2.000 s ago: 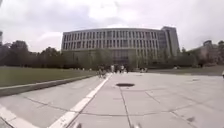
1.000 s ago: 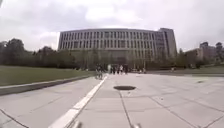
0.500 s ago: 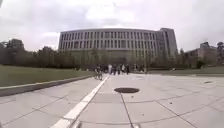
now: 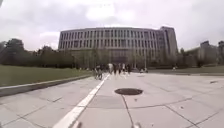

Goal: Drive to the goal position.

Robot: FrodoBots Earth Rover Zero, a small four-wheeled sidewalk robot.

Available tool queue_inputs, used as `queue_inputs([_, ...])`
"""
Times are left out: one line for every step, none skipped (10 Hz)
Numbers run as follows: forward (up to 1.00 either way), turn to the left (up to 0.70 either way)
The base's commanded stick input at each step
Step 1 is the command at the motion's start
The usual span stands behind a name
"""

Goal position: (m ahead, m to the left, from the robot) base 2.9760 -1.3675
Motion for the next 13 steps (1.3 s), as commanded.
queue_inputs([0.70, 0.00])
queue_inputs([0.70, 0.00])
queue_inputs([0.70, 0.00])
queue_inputs([0.70, -0.08])
queue_inputs([0.70, -0.22])
queue_inputs([0.70, -0.31])
queue_inputs([0.70, -0.08])
queue_inputs([0.70, 0.00])
queue_inputs([0.70, 0.00])
queue_inputs([0.70, 0.00])
queue_inputs([0.70, 0.00])
queue_inputs([0.70, 0.00])
queue_inputs([0.70, 0.00])
